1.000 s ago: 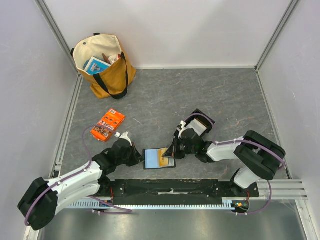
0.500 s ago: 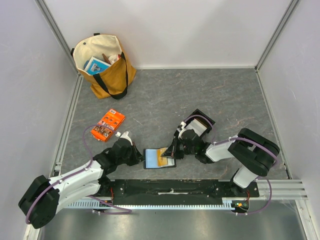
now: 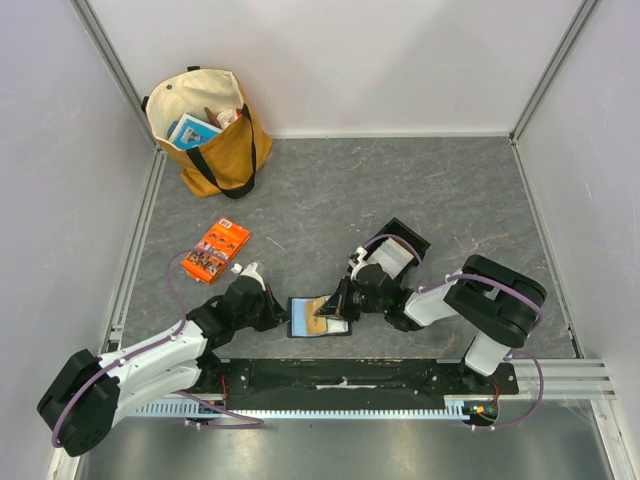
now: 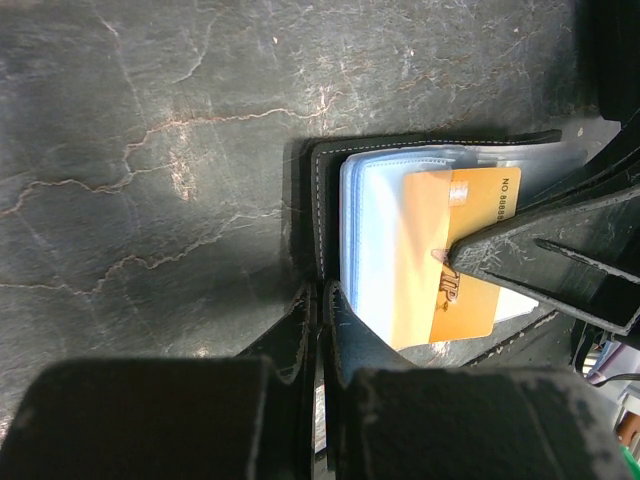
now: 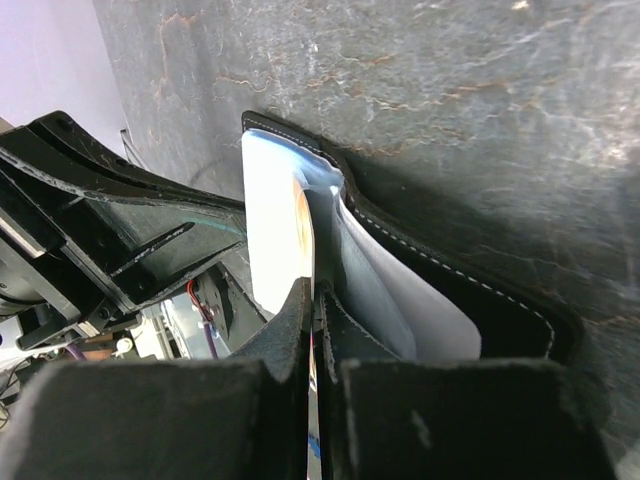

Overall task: Put the credit cards into the card holder
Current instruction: Insert the credit card into the card holder.

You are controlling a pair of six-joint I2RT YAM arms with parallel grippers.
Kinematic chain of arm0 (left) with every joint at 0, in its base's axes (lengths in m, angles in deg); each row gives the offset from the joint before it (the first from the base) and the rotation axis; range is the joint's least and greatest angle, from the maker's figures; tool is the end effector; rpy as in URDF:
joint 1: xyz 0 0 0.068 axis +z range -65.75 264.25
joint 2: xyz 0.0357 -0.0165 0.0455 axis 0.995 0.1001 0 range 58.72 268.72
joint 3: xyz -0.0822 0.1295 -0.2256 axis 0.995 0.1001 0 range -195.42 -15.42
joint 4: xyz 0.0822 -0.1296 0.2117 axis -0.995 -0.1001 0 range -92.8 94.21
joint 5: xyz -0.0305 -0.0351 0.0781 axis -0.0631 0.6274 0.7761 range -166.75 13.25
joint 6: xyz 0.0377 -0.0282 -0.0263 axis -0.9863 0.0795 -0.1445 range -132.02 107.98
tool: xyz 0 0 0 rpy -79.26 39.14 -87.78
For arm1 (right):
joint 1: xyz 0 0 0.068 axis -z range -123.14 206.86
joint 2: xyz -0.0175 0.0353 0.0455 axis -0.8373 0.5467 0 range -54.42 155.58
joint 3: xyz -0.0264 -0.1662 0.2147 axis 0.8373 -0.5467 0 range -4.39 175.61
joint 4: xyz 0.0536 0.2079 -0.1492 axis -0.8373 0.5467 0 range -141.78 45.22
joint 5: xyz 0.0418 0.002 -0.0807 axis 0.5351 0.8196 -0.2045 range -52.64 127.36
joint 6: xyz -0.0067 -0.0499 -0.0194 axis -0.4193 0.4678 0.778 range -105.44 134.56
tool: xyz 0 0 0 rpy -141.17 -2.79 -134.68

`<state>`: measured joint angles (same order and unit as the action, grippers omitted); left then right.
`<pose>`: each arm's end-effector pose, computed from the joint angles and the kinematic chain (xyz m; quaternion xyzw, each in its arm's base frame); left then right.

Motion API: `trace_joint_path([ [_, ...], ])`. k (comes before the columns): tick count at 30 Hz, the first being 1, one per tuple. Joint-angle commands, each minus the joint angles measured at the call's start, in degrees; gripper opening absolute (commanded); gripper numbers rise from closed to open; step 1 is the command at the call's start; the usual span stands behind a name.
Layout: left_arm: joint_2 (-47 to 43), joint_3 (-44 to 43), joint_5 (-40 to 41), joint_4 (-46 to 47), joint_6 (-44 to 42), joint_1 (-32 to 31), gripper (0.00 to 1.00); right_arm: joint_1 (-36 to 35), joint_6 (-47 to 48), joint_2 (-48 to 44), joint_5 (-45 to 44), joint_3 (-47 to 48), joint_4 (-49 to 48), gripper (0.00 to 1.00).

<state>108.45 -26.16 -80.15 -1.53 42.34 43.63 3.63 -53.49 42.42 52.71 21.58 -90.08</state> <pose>0.1166 -0.1028 0.1303 -0.0990 0.9173 -0.3021 0.2398 0.1599 0.2297 0.1055 0.0484 0.8701 0.4725 0.1314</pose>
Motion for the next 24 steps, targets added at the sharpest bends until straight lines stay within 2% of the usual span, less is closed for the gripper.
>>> trace_joint_path([
  [1, 0.7, -0.2, -0.2, 0.4, -1.2, -0.2, 0.02, -2.6, -0.6, 1.9, -1.8, 1.4, 4.3, 0.04],
  [4, 0.3, -0.3, 0.1, -0.1, -1.2, -0.2, 0.02, -2.6, 1.8, -0.8, -5.0, 2.7, 10.9, 0.1],
  [9, -0.8, -0.1, 0.4, -0.7, -1.0, -0.2, 0.02, -2.5, 9.2, -7.7, -13.4, 8.3, 28.3, 0.4],
  [11, -0.8, 0.0, 0.4, -0.7, -1.1, -0.2, 0.02, -2.6, 11.1, -10.0, -15.0, 10.2, 32.7, 0.47],
  [15, -0.4, -0.2, 0.3, -0.6, -1.4, -0.2, 0.02, -2.5, 12.8, -10.6, -16.8, 12.6, 37.0, 0.5],
  [24, -0.3, -0.4, 0.1, -0.1, -1.5, -0.2, 0.02, -3.1, 13.6, -6.3, -12.3, 15.2, 37.8, 0.47],
])
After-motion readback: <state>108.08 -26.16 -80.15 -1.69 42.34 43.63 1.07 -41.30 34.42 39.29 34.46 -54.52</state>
